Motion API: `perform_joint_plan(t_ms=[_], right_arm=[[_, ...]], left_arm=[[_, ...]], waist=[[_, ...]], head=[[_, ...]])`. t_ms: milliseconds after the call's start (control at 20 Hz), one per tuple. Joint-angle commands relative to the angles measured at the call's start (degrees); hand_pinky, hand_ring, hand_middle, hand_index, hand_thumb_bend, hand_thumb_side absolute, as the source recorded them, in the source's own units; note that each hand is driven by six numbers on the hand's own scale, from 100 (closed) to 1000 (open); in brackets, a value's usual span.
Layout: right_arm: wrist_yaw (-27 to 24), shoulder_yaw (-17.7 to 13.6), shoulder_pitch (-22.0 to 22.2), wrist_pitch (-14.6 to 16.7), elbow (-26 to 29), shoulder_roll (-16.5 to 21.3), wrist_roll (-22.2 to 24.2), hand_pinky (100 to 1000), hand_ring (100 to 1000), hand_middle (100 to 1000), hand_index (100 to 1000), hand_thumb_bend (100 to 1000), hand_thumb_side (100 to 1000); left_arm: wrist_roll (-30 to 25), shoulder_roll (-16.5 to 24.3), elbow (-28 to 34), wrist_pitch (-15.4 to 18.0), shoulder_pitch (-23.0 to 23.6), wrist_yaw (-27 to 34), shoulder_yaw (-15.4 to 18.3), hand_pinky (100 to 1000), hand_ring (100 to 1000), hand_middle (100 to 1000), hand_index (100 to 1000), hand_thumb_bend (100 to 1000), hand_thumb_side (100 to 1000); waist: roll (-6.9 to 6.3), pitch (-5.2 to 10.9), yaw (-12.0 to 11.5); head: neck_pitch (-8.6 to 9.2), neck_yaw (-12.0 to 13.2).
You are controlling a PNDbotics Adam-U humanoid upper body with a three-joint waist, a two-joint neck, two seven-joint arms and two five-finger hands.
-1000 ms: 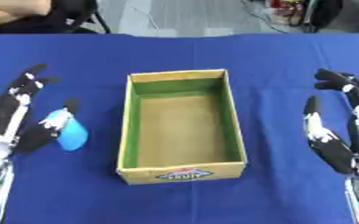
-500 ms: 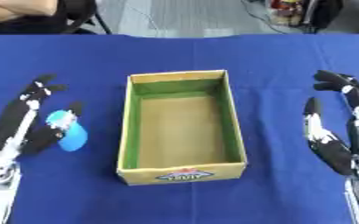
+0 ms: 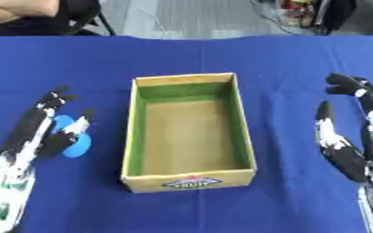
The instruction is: Pick up objects on the table and place them in the box.
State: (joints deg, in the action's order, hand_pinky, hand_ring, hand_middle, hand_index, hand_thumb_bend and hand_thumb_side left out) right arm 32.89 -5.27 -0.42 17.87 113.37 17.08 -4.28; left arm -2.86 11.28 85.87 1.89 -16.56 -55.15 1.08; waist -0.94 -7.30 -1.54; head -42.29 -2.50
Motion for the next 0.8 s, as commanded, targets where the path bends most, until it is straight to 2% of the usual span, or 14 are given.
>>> perform_joint_plan(t_ms=[50, 250, 500, 600, 800], right_arm=[[-0.15, -0.34, 0.03, -0.1, 1.22, 0.62, -0.06, 825, 688, 730, 862, 114, 639], [-0.13, -0.4, 0.04, -0.12, 1.22, 0.62, -0.09, 825, 687, 730, 862, 115, 640], [-0.12, -0.42, 0.05, -0.11, 1.22, 0.67, -0.12, 825, 688, 731, 863, 116, 640], [-0.13, -0.35, 0.02, -0.08, 1.22, 0.75, -0.08, 825, 688, 730, 863, 116, 640], [-0.14, -0.25, -0.08, -0.03, 1.22, 0.98, 0.07, 825, 688, 730, 863, 118, 641]], left_arm=[[-0.6, 1.7, -1.17, -0.45, -1.57, -0.58, 0.86, 1000, 1000, 1000, 882, 427, 1000], [-2.2, 2.42, -1.0, -1.41, -1.91, -2.31, 1.72, 1000, 1000, 1000, 881, 395, 991], [-5.73, 3.97, 4.24, -2.06, -0.85, -4.11, 2.31, 981, 1000, 1000, 873, 389, 935], [-7.0, 6.23, 6.28, -1.82, -0.2, -3.8, 1.84, 960, 1000, 990, 893, 401, 929], [-8.83, 11.35, 6.11, -0.9, 0.56, -2.51, 0.23, 931, 1000, 976, 924, 421, 932]], waist=[[0.11, 0.73, 0.05], [0.1, 0.69, 0.07], [0.04, 0.68, 0.17], [-0.08, 0.72, 0.36], [-0.35, 0.8, 0.81]], head=[[0.66, -0.26], [0.59, -0.4], [0.56, -0.47], [0.62, -0.4], [0.96, -0.33]])
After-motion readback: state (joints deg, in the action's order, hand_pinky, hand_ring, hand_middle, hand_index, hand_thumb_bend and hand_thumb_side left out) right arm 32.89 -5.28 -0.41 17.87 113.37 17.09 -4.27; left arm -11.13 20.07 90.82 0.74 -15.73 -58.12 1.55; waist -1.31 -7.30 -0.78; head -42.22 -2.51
